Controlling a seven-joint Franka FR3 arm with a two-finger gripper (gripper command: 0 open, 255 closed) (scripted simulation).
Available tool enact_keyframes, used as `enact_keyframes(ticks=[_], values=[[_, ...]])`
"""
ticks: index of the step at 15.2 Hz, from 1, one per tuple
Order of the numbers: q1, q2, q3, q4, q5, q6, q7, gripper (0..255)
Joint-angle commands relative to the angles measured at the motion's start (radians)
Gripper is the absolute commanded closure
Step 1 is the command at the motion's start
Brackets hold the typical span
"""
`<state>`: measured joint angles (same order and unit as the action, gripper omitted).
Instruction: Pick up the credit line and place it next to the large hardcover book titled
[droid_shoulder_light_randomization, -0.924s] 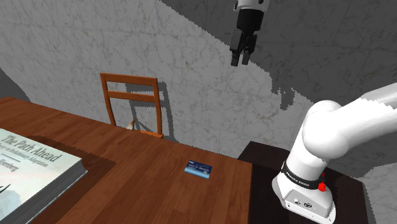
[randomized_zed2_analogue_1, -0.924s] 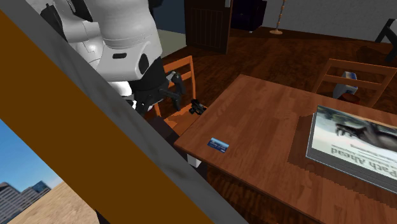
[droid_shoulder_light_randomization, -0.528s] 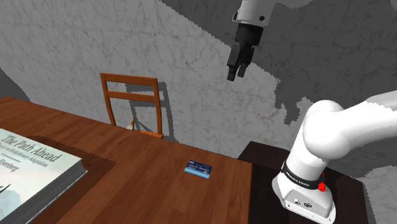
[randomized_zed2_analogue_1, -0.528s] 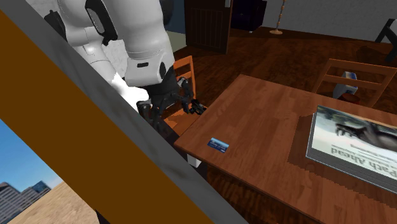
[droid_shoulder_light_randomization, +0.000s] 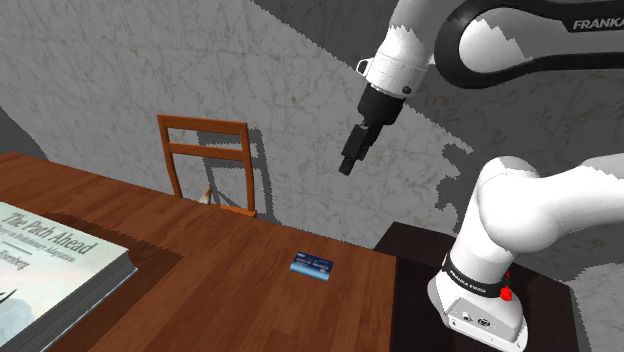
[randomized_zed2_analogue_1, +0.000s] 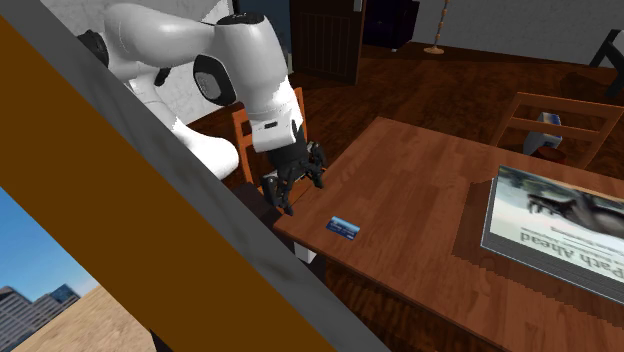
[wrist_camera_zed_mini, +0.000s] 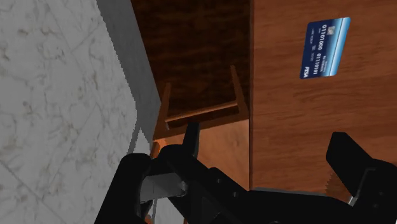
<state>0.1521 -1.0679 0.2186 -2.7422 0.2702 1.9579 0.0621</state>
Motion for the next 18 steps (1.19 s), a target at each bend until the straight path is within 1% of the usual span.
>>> enact_keyframes(ticks=[1, 4, 6, 9, 11, 12, 14, 18], values=[[0.036, -0.027, 0.056, -0.076, 0.037, 0.100, 0.016, 0], [0.094, -0.028, 0.150, -0.163, 0.095, 0.252, 0.045, 0], [0.132, -0.004, 0.220, -0.210, 0.135, 0.366, 0.068, 0], [0.179, 0.076, 0.334, -0.263, 0.191, 0.560, 0.109, 0], [0.193, 0.160, 0.419, -0.283, 0.222, 0.704, 0.141, 0], [0.191, 0.210, 0.465, -0.289, 0.232, 0.780, 0.159, 0], [0.165, 0.308, 0.559, -0.291, 0.241, 0.921, 0.196, 0], [0.103, 0.422, 0.602, -0.278, 0.231, 1.030, 0.196, 0]])
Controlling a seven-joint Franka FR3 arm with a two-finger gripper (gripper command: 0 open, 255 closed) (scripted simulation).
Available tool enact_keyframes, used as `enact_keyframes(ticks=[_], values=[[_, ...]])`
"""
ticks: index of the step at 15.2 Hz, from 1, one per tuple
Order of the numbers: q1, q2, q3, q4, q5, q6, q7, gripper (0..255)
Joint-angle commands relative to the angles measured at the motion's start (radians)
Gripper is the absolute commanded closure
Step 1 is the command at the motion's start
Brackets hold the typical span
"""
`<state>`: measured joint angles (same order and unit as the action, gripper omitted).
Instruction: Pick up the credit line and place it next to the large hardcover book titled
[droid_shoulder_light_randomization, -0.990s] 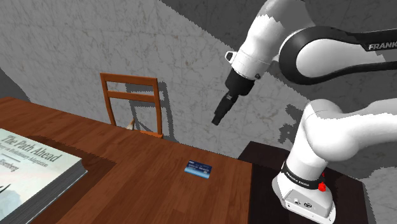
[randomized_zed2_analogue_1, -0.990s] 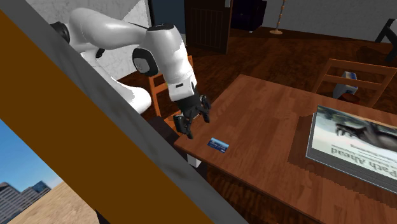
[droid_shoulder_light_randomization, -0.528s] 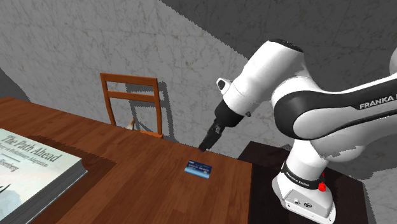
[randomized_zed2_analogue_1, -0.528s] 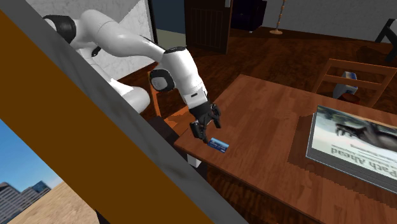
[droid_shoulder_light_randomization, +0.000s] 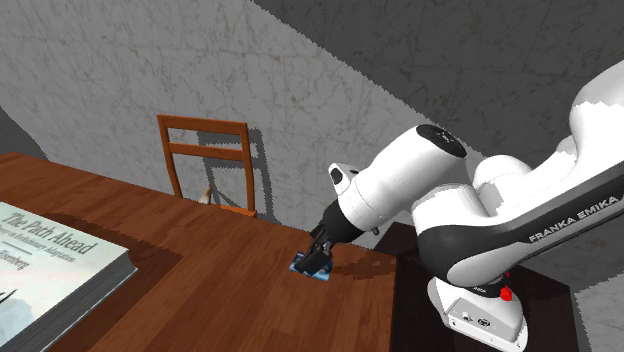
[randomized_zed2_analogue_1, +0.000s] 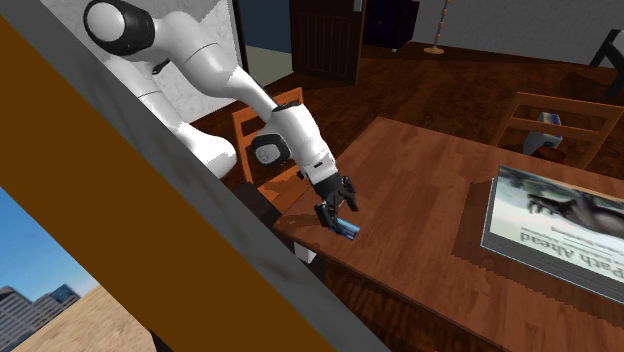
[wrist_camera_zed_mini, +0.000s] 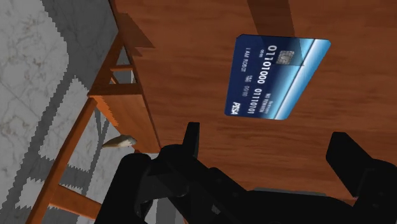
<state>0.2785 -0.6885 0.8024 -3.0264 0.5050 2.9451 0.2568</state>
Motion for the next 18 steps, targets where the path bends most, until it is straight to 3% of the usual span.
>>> enact_keyframes(ticks=[1, 4, 11, 12, 18], values=[[-0.043, 0.071, 0.031, 0.010, -0.009, 0.070, 0.002, 0], [-0.100, 0.142, 0.072, 0.021, -0.025, 0.137, 0.007, 0], [-0.100, 0.142, 0.072, 0.021, -0.025, 0.137, 0.007, 0], [-0.100, 0.142, 0.072, 0.021, -0.025, 0.137, 0.007, 255], [-0.100, 0.142, 0.072, 0.021, -0.025, 0.137, 0.007, 255]])
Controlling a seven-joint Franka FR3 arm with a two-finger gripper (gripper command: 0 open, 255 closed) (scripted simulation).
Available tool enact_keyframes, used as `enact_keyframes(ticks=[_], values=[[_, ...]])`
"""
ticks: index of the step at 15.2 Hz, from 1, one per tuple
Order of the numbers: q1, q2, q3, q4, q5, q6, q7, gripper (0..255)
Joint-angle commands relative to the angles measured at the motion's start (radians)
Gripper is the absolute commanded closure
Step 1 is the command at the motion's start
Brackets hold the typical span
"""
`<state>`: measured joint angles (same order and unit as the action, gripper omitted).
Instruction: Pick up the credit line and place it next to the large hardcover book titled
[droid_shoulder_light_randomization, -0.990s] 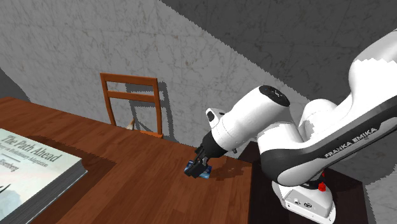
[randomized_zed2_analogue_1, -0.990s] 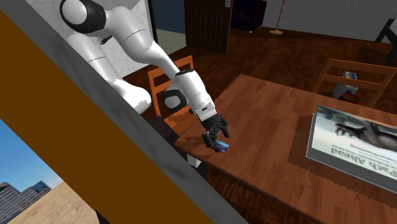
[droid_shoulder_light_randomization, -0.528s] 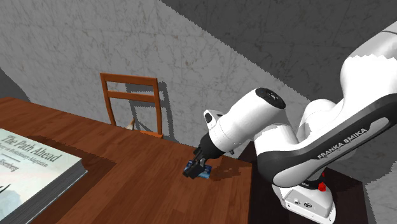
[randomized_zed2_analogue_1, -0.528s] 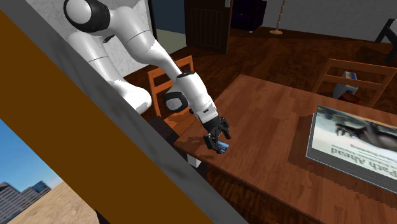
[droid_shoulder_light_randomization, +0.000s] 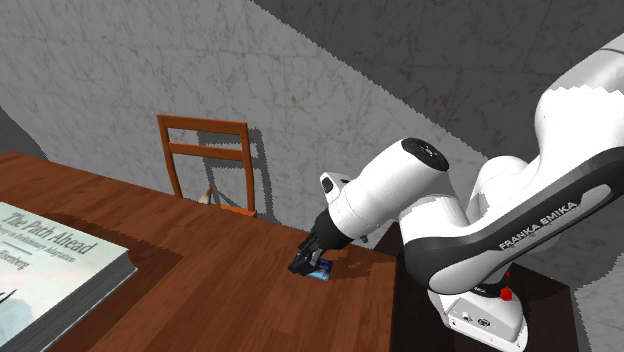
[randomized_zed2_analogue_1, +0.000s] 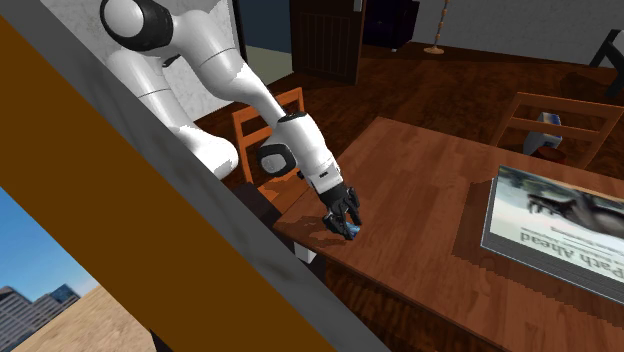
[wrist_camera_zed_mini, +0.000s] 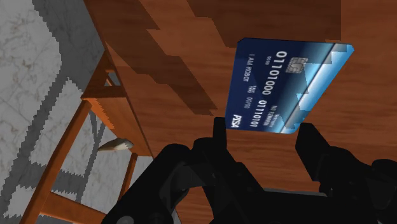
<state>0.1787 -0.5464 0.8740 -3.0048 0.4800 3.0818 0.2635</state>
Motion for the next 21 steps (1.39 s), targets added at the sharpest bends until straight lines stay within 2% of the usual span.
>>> enact_keyframes(ticks=[1, 3, 11, 21], values=[[0.000, 0.000, 0.000, 0.000, 0.000, 0.000, 0.000, 255], [0.000, 0.000, 0.000, 0.000, 0.000, 0.000, 0.000, 255], [0.069, -0.156, -0.104, 0.031, 0.001, -0.191, -0.036, 255], [0.084, -0.300, -0.193, 0.097, -0.032, -0.399, -0.063, 255]])
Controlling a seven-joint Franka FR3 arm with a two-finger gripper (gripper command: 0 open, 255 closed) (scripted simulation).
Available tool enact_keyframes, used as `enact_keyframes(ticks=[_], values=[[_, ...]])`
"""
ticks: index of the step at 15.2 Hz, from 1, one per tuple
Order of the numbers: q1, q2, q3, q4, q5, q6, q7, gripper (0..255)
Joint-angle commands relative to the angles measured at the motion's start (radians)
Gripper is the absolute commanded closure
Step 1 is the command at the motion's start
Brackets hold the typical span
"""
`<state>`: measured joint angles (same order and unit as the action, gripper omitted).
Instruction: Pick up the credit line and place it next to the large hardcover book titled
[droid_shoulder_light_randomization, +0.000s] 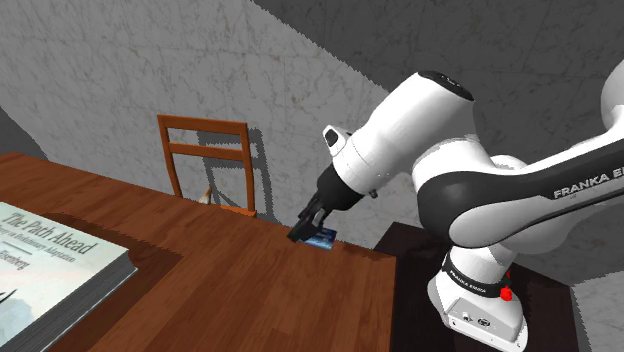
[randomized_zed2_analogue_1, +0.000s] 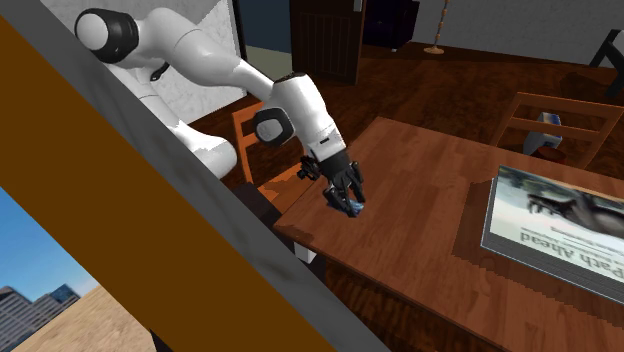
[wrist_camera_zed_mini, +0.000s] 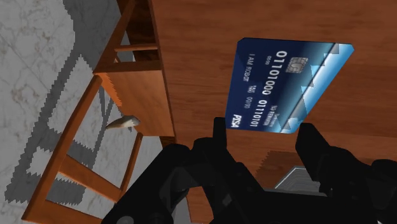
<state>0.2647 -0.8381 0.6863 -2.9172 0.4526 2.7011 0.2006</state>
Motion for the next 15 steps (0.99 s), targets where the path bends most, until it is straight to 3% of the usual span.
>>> enact_keyframes(ticks=[1, 7, 15], values=[[-0.002, -0.020, -0.013, 0.018, -0.009, -0.037, -0.003, 255], [-0.009, -0.070, -0.053, 0.067, -0.034, -0.134, -0.013, 255], [-0.276, 0.301, 0.059, 0.313, -0.147, 0.026, -0.022, 255]])
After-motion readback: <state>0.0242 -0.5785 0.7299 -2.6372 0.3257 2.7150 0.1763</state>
